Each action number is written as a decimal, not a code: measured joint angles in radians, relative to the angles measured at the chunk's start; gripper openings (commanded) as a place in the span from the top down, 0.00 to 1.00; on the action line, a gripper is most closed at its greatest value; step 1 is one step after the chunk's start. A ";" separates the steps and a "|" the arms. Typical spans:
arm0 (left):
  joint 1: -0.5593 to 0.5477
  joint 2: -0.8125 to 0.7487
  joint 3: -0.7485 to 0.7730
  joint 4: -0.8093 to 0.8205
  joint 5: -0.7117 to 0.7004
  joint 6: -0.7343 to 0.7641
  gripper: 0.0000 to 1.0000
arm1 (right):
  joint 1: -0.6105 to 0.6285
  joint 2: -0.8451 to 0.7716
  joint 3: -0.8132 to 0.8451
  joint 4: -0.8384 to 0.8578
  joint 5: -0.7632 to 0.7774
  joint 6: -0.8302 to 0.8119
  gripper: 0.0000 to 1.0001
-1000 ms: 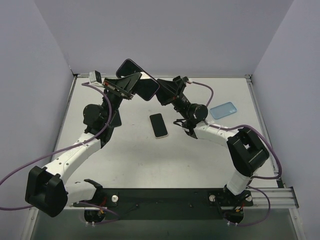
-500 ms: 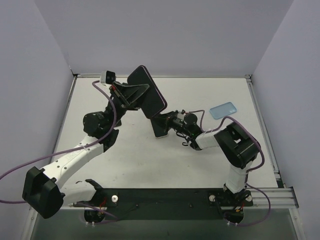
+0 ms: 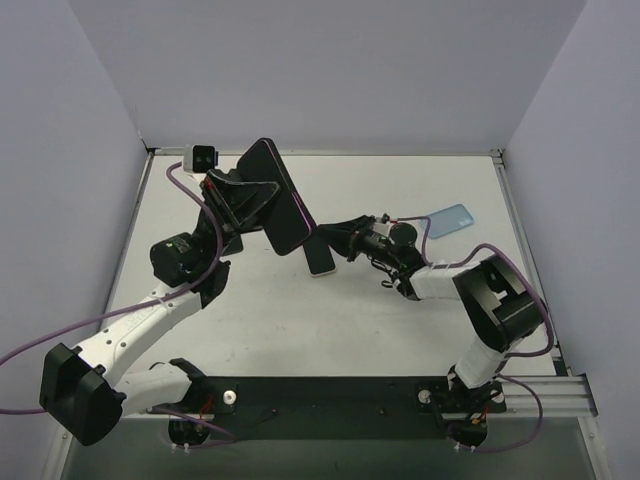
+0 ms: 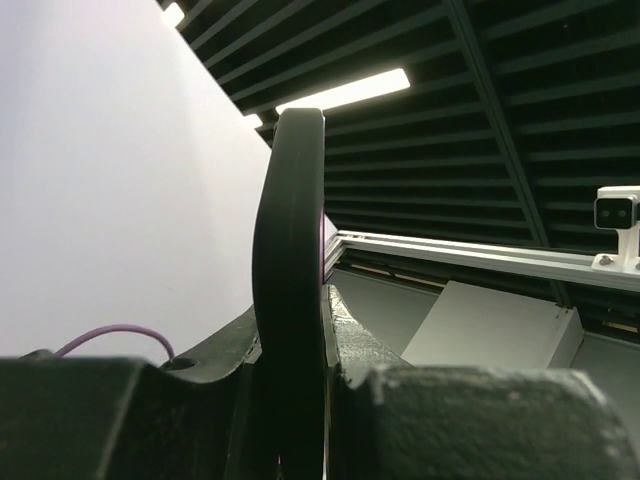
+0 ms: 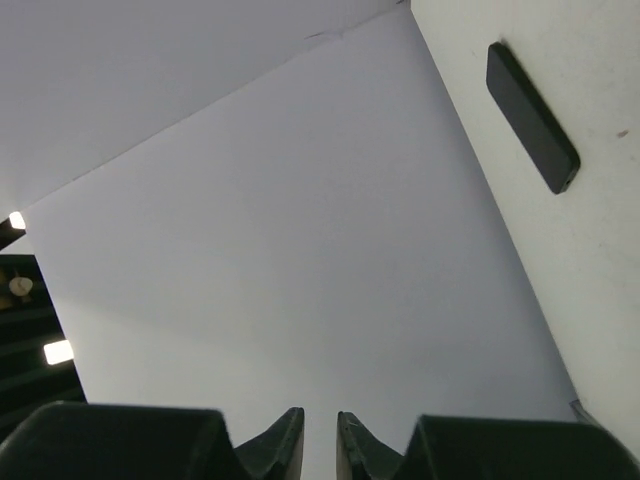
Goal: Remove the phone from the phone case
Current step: Remove the phone case from the phone.
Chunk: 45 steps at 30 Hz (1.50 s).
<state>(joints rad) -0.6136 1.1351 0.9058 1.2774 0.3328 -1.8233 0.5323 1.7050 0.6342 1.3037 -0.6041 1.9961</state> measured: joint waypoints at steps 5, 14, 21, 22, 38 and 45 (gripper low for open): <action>0.001 0.000 -0.063 -0.001 0.035 0.008 1.00 | -0.075 -0.159 -0.085 -0.063 -0.061 -0.123 0.56; 0.002 0.024 -0.142 -0.146 0.206 0.106 1.00 | -0.117 -0.737 0.292 -1.141 0.052 -0.853 0.46; 0.000 0.147 -0.193 -0.223 0.290 0.151 1.00 | -0.096 -0.877 0.414 -1.556 0.148 -1.104 0.46; 0.000 0.165 -0.194 -0.231 0.297 0.153 1.00 | -0.084 -0.880 0.423 -1.601 0.161 -1.125 0.45; -0.001 0.216 -0.195 -0.235 0.321 0.161 1.00 | 0.092 -0.865 0.504 -1.809 0.264 -1.242 0.46; -0.001 0.220 -0.195 -0.234 0.323 0.162 1.00 | 0.153 -0.828 0.539 -1.808 0.265 -1.257 0.46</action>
<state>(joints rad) -0.6147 1.3556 0.7109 1.0431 0.6556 -1.6615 0.6849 0.8772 1.1728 -0.5045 -0.3393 0.7391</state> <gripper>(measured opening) 0.254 0.545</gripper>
